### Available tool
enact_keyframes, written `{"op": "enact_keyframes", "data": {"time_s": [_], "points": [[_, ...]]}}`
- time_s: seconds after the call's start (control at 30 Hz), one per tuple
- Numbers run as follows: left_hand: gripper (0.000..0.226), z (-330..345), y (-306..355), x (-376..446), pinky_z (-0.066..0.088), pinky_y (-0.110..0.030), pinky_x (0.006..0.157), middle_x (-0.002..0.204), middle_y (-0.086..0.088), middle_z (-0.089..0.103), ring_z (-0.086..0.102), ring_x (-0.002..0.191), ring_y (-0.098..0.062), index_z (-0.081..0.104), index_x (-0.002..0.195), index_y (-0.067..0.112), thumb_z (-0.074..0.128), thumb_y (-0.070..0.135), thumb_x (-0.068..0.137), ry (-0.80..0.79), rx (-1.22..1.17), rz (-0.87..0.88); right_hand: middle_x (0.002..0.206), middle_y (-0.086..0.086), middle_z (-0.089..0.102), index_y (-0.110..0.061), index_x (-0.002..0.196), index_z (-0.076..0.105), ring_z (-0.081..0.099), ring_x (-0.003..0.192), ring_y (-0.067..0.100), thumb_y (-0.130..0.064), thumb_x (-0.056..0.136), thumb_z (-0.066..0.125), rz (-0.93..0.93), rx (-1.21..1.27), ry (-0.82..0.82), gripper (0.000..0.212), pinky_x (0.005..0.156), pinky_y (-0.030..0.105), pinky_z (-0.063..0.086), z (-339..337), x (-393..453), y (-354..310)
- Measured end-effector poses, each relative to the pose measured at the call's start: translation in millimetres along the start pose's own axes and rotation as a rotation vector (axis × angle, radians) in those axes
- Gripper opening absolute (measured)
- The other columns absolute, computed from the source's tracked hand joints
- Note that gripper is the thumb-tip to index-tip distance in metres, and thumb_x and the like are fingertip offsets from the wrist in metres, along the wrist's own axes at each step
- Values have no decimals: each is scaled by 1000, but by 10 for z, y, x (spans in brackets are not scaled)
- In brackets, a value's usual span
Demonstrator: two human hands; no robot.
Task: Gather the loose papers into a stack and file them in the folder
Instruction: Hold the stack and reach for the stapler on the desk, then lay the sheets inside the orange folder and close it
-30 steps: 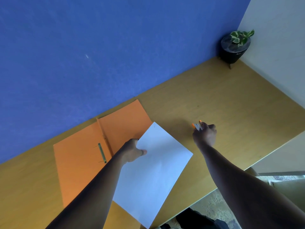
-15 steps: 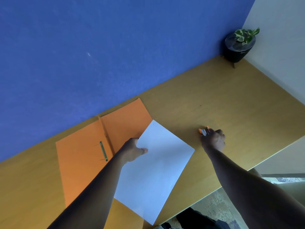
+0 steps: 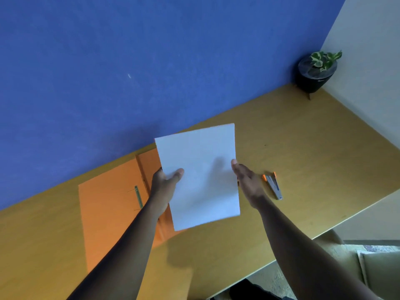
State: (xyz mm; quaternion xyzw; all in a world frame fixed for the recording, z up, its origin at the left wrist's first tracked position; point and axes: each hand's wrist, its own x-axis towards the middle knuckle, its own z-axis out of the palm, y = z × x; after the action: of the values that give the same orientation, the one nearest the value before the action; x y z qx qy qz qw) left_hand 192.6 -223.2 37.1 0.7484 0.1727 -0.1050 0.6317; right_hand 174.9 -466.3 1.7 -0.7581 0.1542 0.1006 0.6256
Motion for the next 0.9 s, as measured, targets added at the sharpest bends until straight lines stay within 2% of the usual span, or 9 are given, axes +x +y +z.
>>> {"op": "enact_keyframes", "data": {"time_s": [0.07,0.17,0.23,0.3,0.4,0.5,0.73,0.83,0.9], "points": [[22,-7,90,-29,56,-35,90,116,5,74,70,107,-14,68,113,27,67,15,94,42,-79,87,81,8,65,-7,89,58,61,78,22,-54,90,54,-61,-51,-2,48,70,37,47,69,12,-58],[25,-29,199,-69,53,-32,93,118,4,73,68,112,-13,67,118,24,66,16,94,103,-134,218,85,-11,66,-17,100,58,59,72,-9,-16,96,56,-126,-86,-1,5,65,11,44,102,8,-178],[25,-32,245,-84,53,-30,94,119,3,72,67,113,-13,66,119,23,66,16,95,118,-163,265,81,-10,62,-17,101,56,56,69,-3,-12,95,54,-172,-130,27,9,60,8,41,113,10,-227],[26,-24,257,-104,52,-29,94,120,2,72,66,114,-12,66,120,21,66,15,95,125,-169,286,84,4,64,-12,103,55,55,72,15,-13,94,54,-181,-158,47,8,62,20,42,124,-3,-253],[26,-14,166,-112,52,-30,95,120,3,72,66,114,-11,65,121,22,66,17,95,120,-150,267,91,18,64,-8,103,54,53,71,23,-13,93,53,-127,-212,46,12,59,27,40,151,2,-173],[29,-14,-6,-101,52,-34,97,118,6,72,66,112,-10,65,123,20,66,20,95,132,-72,195,96,16,67,-10,104,54,63,84,36,-8,93,49,-50,-237,27,12,56,25,40,183,-26,-67],[36,-118,-294,-33,45,-30,95,128,8,64,59,121,-11,56,133,21,59,20,98,38,105,50,89,12,65,-11,102,55,60,80,27,-13,95,49,-14,-268,78,9,58,23,40,214,-42,113],[31,-178,-305,-23,47,-30,89,119,9,66,61,108,-10,59,128,19,61,21,96,79,120,30,89,10,65,-12,114,57,60,79,25,-14,95,51,-33,-263,93,20,61,28,43,260,-28,107],[25,-224,-341,9,46,-29,73,98,7,64,60,85,-15,62,114,12,64,26,93,132,164,-12,104,8,68,-13,125,56,62,91,23,-16,95,52,-24,-261,82,30,68,27,44,304,-29,109]]}}
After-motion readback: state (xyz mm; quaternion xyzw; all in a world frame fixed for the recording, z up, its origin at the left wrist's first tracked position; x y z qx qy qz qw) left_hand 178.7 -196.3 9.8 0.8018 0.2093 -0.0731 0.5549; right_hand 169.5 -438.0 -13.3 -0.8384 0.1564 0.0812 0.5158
